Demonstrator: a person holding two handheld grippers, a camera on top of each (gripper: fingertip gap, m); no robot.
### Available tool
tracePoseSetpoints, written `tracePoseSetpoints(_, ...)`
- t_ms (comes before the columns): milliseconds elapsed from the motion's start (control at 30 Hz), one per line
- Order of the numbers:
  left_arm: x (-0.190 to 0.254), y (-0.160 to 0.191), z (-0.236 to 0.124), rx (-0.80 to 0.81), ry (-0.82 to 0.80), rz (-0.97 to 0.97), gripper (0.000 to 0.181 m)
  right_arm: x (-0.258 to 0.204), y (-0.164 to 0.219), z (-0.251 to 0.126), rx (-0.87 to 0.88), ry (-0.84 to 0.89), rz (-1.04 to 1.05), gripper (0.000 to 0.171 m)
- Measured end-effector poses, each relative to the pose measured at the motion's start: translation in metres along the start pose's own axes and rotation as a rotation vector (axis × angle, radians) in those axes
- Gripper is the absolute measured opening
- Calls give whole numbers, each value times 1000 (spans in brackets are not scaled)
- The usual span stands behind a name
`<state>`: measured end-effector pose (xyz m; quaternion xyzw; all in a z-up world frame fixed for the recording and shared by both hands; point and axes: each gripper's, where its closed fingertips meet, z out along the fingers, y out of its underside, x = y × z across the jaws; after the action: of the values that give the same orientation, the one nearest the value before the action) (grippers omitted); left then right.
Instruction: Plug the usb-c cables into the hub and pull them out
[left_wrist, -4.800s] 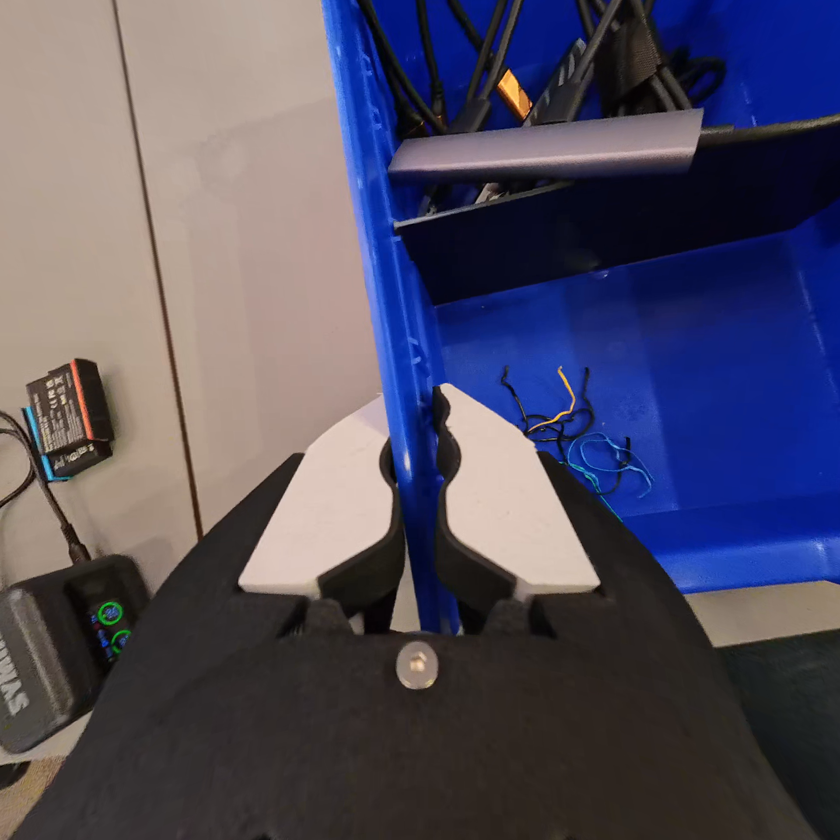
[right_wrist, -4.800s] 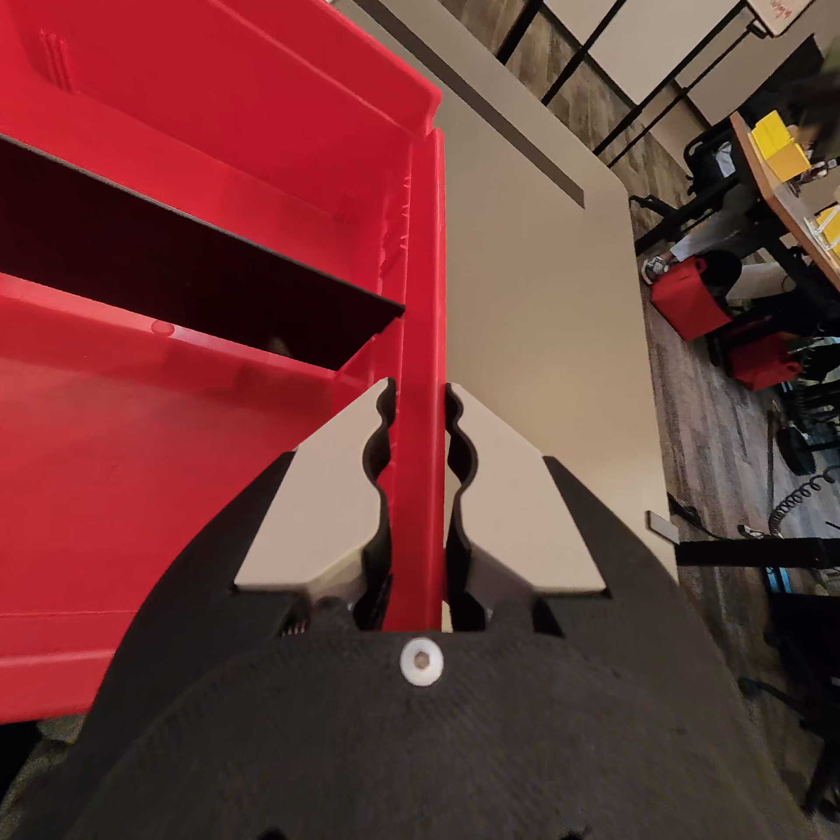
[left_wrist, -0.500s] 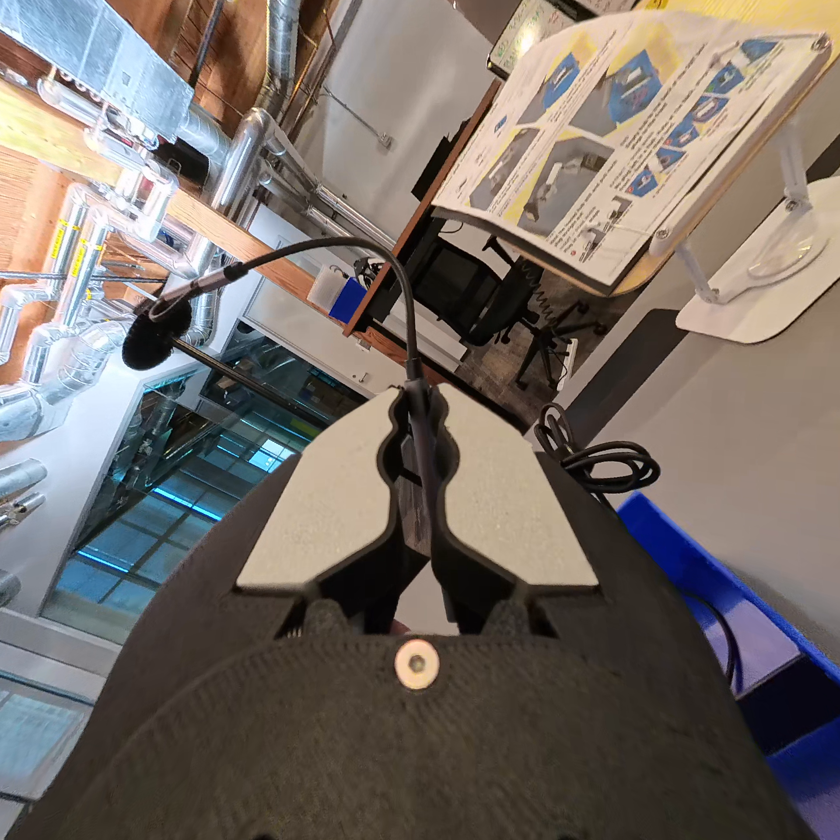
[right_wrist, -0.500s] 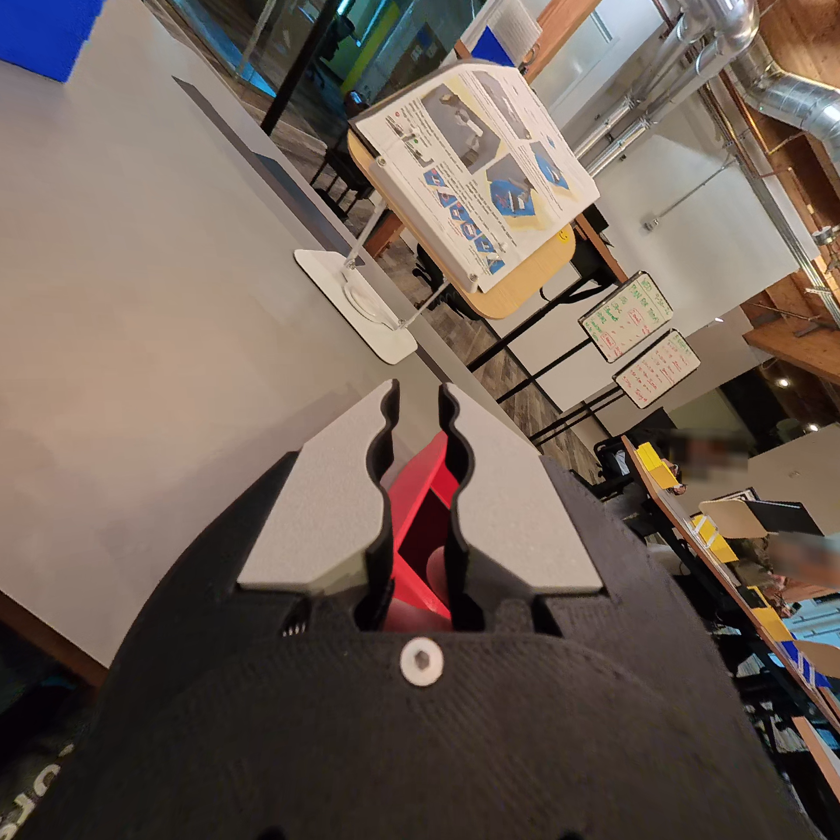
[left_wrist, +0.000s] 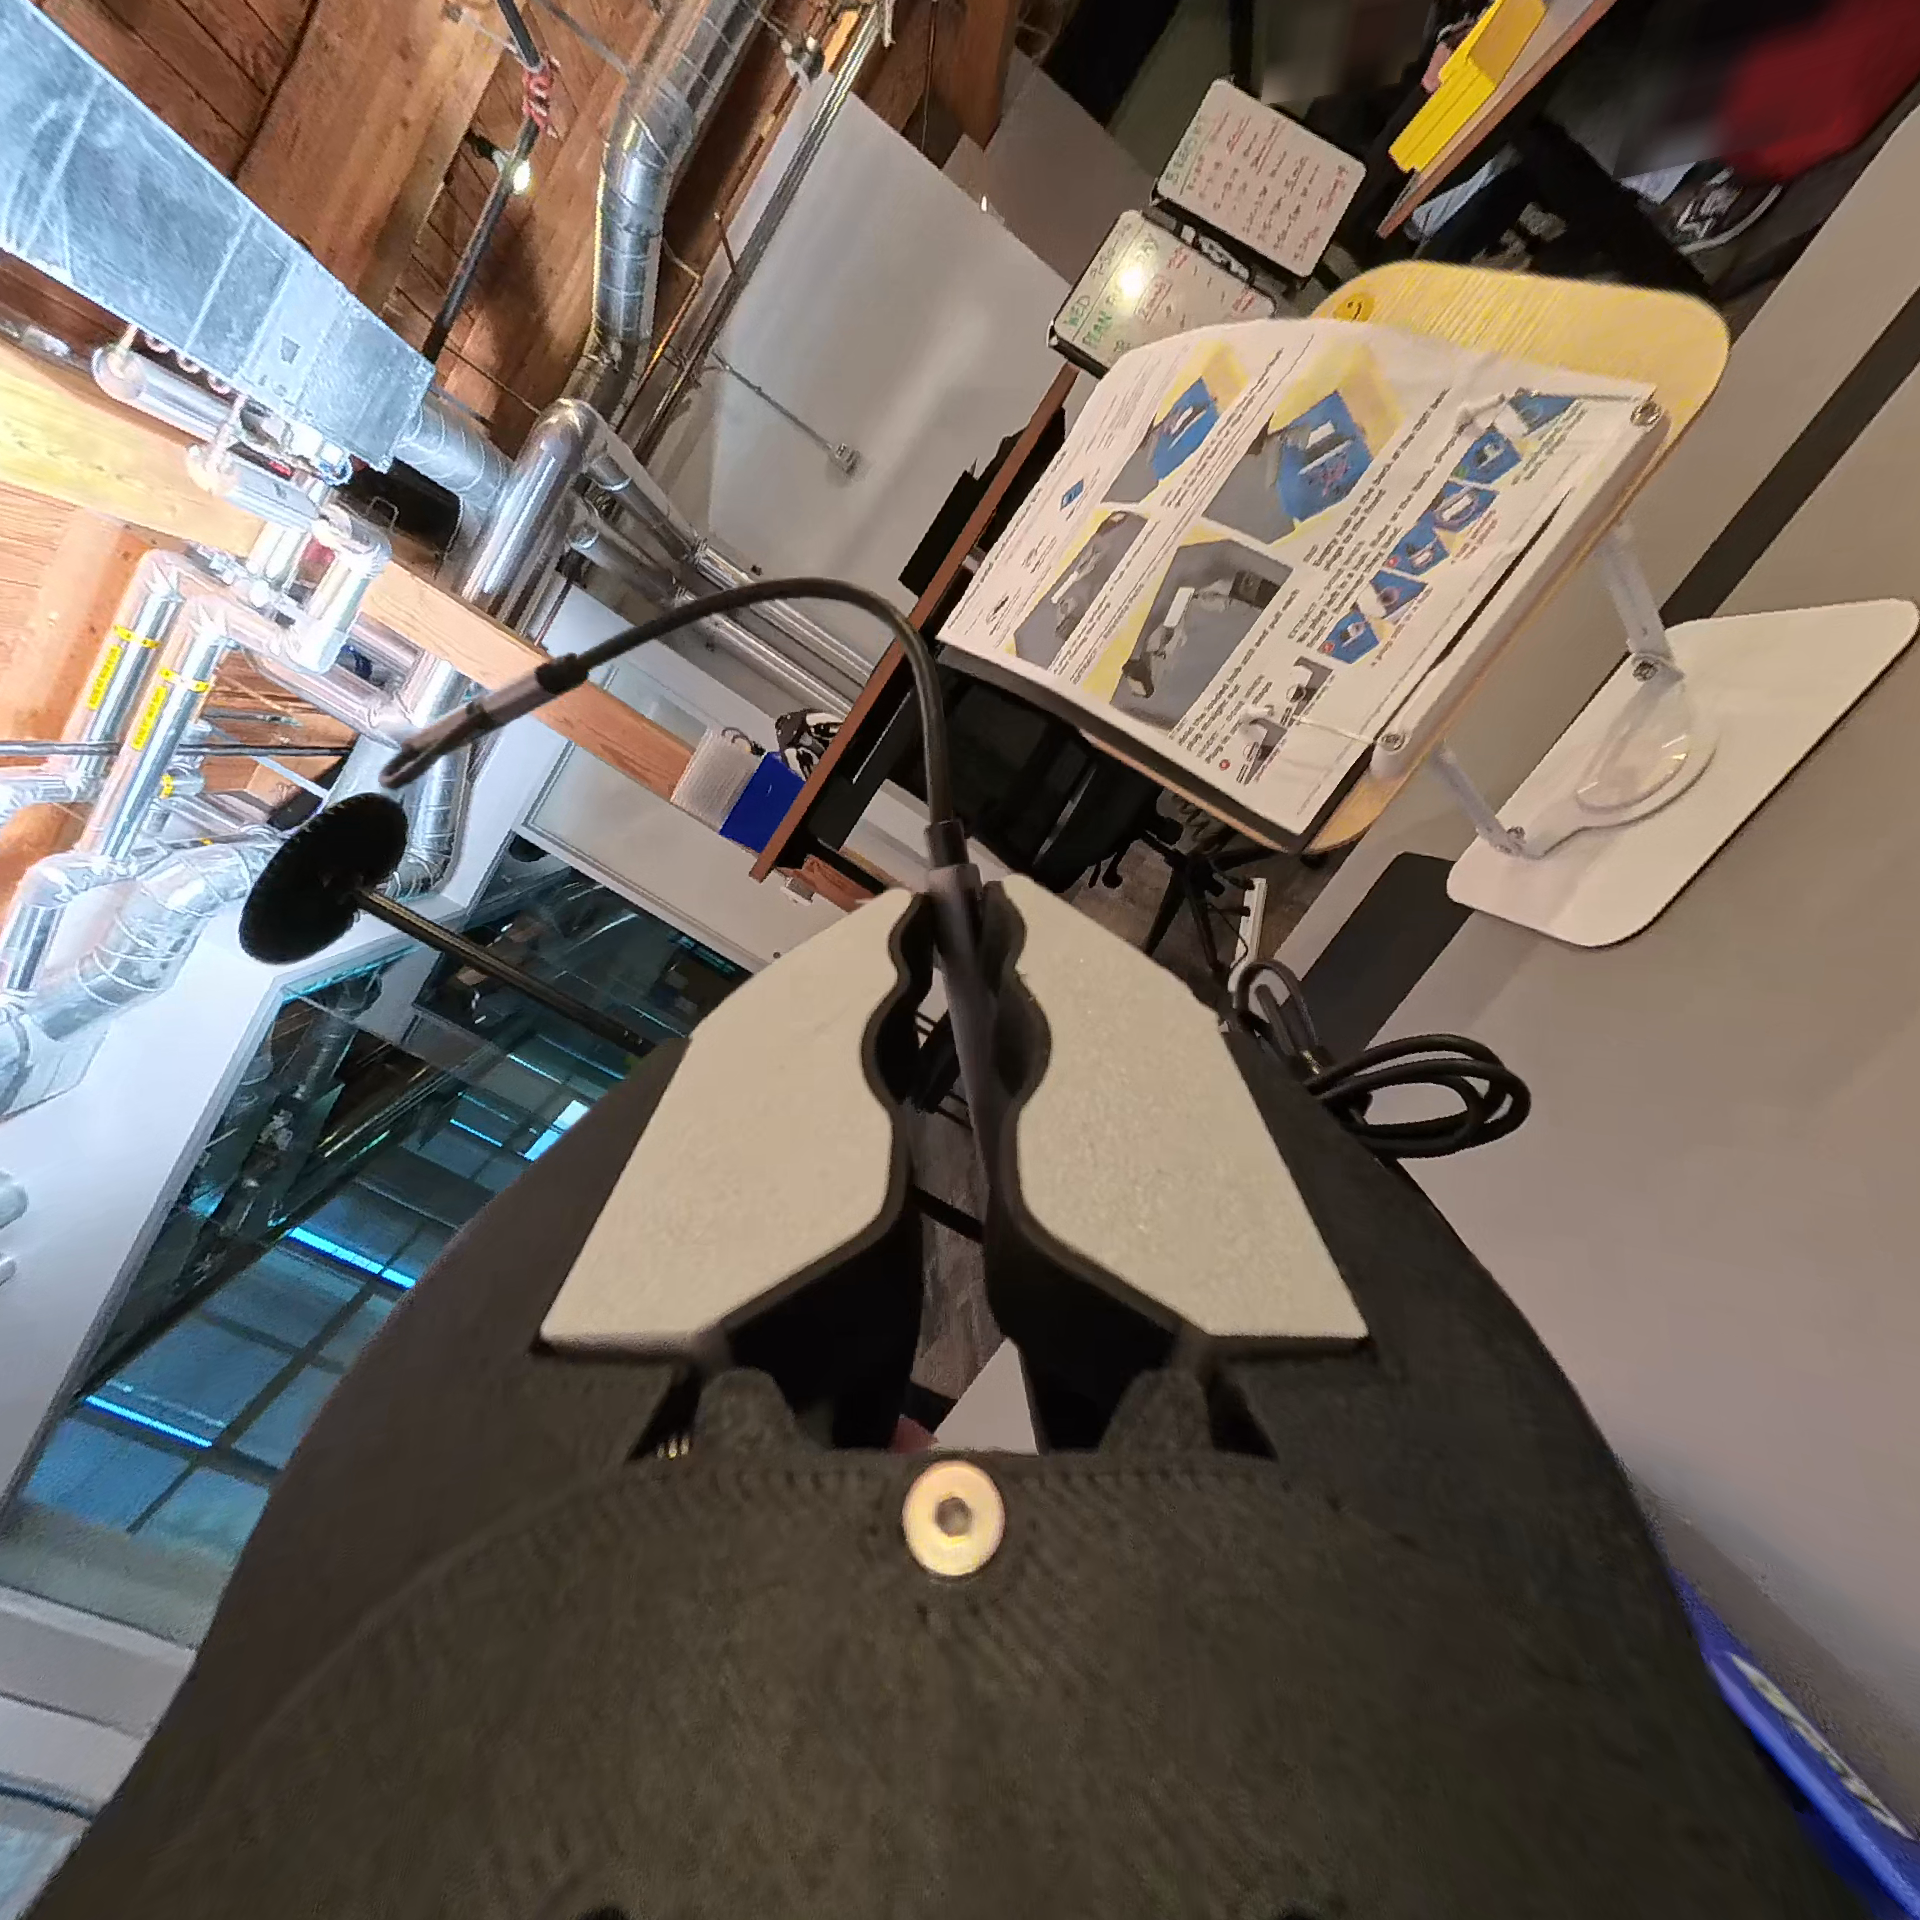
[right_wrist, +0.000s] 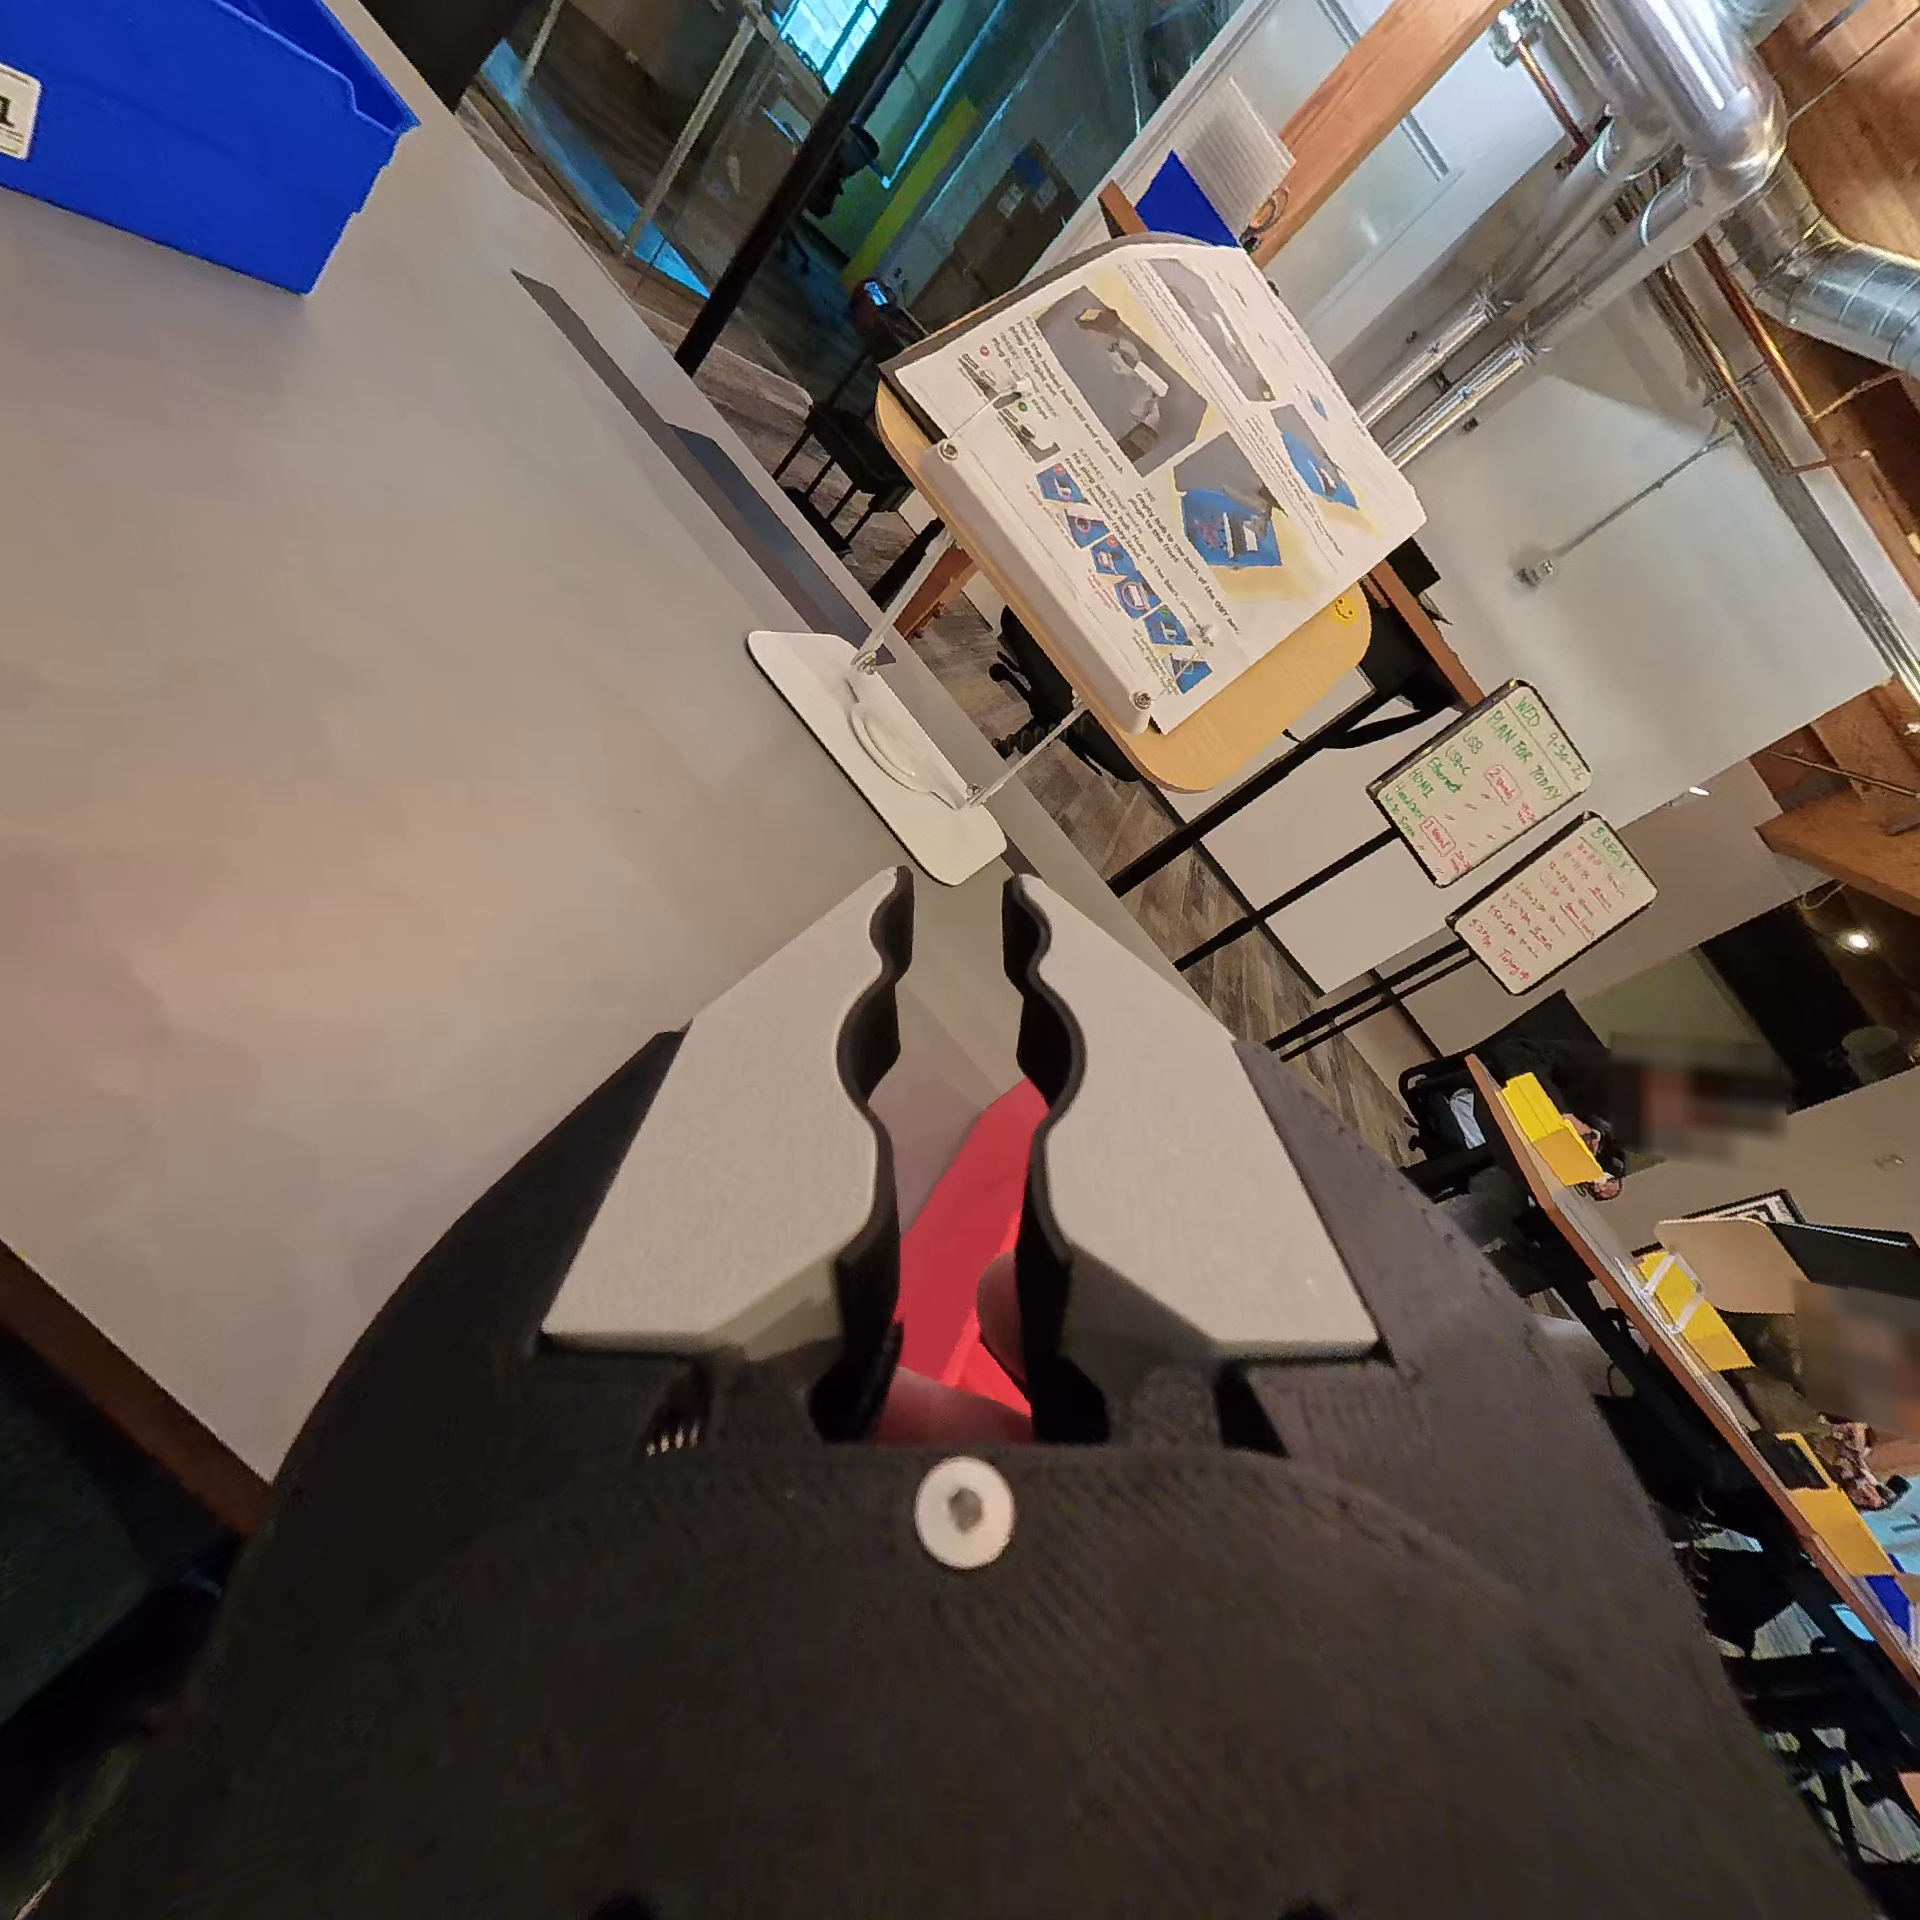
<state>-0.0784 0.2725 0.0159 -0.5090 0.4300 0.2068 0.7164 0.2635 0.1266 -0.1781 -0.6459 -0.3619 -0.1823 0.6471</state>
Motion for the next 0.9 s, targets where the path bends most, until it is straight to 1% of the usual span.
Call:
tracePoseSetpoints(333, 23, -34, 11, 52, 72, -29, 9, -8, -7, 2, 23, -20, 7, 15)
tracePoseSetpoints(533, 56, -46, 18, 71, 165, -80, 8, -13, -20, 6, 54, -38, 13, 15)
tracePoseSetpoints(733, 101, -58, 26, 80, 272, -127, 9, -19, -50, 23, 122, -62, 14, 17)
tracePoseSetpoints(900, 142, -64, 32, 68, 367, -221, 9, -37, -82, 53, 165, -119, 16, 22)
